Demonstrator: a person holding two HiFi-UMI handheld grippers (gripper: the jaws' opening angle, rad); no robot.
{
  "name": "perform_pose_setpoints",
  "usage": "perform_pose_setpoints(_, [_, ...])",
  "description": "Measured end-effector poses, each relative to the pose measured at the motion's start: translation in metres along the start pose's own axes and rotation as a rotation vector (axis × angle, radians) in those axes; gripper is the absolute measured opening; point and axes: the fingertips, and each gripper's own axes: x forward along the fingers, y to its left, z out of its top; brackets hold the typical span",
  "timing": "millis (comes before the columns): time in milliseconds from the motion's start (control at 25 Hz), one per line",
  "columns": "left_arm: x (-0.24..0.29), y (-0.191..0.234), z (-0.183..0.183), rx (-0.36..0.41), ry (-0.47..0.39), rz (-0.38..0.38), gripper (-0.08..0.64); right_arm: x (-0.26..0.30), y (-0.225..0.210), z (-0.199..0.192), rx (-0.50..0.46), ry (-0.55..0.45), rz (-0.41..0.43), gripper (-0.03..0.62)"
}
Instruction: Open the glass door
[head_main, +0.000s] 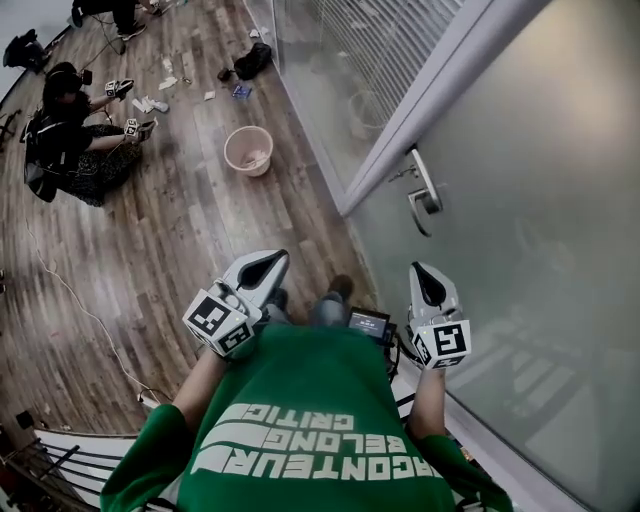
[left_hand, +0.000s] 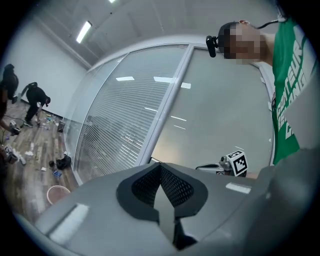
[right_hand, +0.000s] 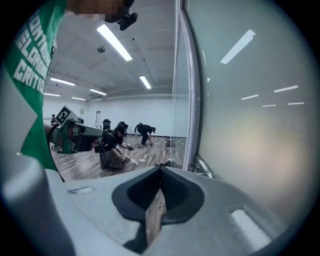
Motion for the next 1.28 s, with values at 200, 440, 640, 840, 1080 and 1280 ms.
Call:
perform_pose_setpoints(200, [0.036, -0.012, 0.000, 0.013, -0.014, 0.037, 0.017, 0.015, -0.031, -0.006, -0.020, 0.017, 0.042, -0.006])
perform_pose_setpoints(440, [0.048, -0.019, 0.002, 0.018, -0.029, 0.087, 0.017, 0.024, -0.041, -0.018, -0.005, 0.042, 0.084, -0.006])
perform_pose_setpoints(640, [0.058, -0.014, 0.007, -0.005, -0.043, 0.081, 0.017, 0.035, -0.050, -0.018, 0.005, 0.057, 0.078, -0.006])
perform_pose_setpoints(840, [0.063, -0.002, 0.014, -0.003, -0.049, 0.048, 0.017, 0.046, -0.049, -0.014, -0.006, 0.070, 0.055, -0.006])
perform_pose_setpoints(1080, [0.057, 0.015, 0.023, -0.017, -0.061, 0.040, 0.017, 0.057, -0.049, -0.003, 0.006, 0.070, 0.025, -0.006])
perform_pose_setpoints(1280, [0.054, 0.021, 0.026, -0.012, -0.066, 0.028, 0.017, 0.066, -0.044, 0.001, 0.003, 0.063, 0.015, -0.006])
